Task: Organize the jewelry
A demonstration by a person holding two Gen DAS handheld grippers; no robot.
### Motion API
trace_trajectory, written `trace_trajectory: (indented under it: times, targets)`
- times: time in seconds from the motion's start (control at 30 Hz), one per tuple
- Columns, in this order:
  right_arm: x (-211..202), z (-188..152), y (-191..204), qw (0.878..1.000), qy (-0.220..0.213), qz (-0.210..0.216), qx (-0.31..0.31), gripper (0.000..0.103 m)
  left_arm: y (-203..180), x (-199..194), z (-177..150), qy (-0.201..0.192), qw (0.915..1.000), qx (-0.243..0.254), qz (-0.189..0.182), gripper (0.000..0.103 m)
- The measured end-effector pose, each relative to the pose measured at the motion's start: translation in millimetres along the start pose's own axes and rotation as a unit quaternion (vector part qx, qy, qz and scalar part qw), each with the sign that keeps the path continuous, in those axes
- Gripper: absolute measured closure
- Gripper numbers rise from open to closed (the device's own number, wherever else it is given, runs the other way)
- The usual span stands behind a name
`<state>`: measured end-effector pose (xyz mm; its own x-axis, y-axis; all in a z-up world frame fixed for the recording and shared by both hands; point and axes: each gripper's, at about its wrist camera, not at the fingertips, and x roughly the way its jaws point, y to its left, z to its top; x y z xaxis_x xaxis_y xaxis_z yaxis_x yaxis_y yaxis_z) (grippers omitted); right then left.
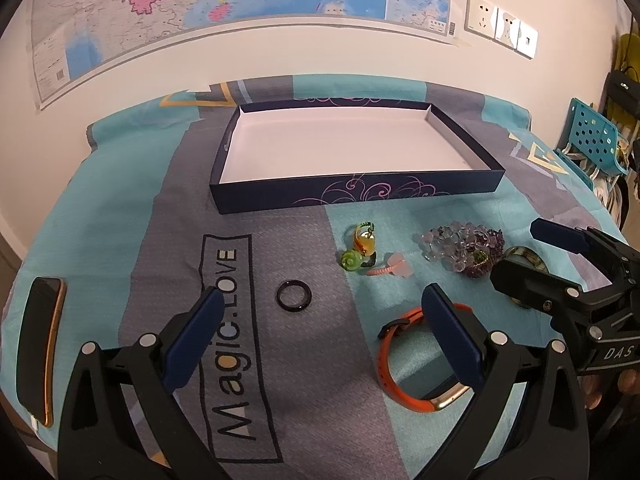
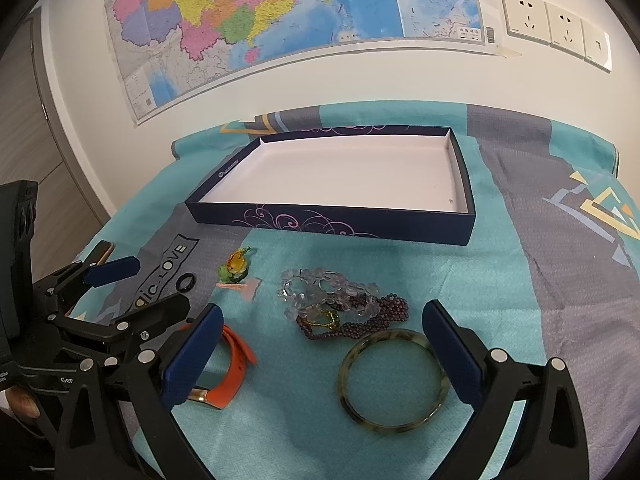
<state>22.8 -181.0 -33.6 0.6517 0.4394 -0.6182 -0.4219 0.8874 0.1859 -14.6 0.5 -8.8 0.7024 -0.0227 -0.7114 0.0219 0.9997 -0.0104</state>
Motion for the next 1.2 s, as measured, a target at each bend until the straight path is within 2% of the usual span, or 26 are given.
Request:
trace_trajectory:
  times: [0.13, 0.33, 0.5, 0.57, 0.7, 0.8, 0.9, 1.0, 1.07, 1.17, 1.2]
  targets:
    - [-1, 1, -3, 1.0, 0.0, -0.005, -0.003, 0.007, 0, -1, -1, 0.0, 1.0, 0.003, -0.007, 0.006]
    - [-6, -2, -22, 0.999, -0.007, 0.006, 0.031, 0.007, 0, -2, -6, 0.007, 0.9994, 0.021, -0.026, 0.006]
    - [-8, -5, -43, 0.999, 0.029, -0.019, 0.039, 0.007, -1, -4, -10, 0.013, 0.9981, 0.031, -0.052, 0.006]
    - [-8, -7, -49, 0.997, 0.051, -0.03, 0.042, 0.007, -3, -3, -11, 0.014, 0.9972, 0.04, -0.062, 0.009]
    - [-10, -14, -60, 0.998, 0.046, -0.024, 0.034, 0.008, -13, 2, -16, 0.033, 0.9936, 0.065, -0.086, 0.028]
    - [-8, -15, -60, 0.998, 0.053, -0.019, 0.025, 0.022, -18, 6, -20, 0.046, 0.9913, 0.075, -0.098, 0.037]
    - [-6, -16, -57, 0.998, 0.059, -0.018, 0.012, 0.035, -19, 6, -21, 0.048, 0.9898, 0.079, -0.108, 0.041]
    - [-3, -15, -54, 0.998, 0.063, -0.022, -0.003, 0.047, -19, 8, -22, 0.055, 0.9885, 0.083, -0.114, 0.052]
    - [-1, -15, -51, 0.997, 0.067, -0.029, -0.017, 0.059, -19, 11, -22, 0.061, 0.9881, 0.084, -0.113, 0.057]
    - [0, -15, -49, 0.996, 0.07, -0.041, -0.035, 0.068, -17, 12, -20, 0.064, 0.9882, 0.085, -0.11, 0.064]
    - [0, -15, -48, 0.996, 0.071, -0.043, -0.041, 0.069, -16, 12, -20, 0.065, 0.9882, 0.084, -0.11, 0.071]
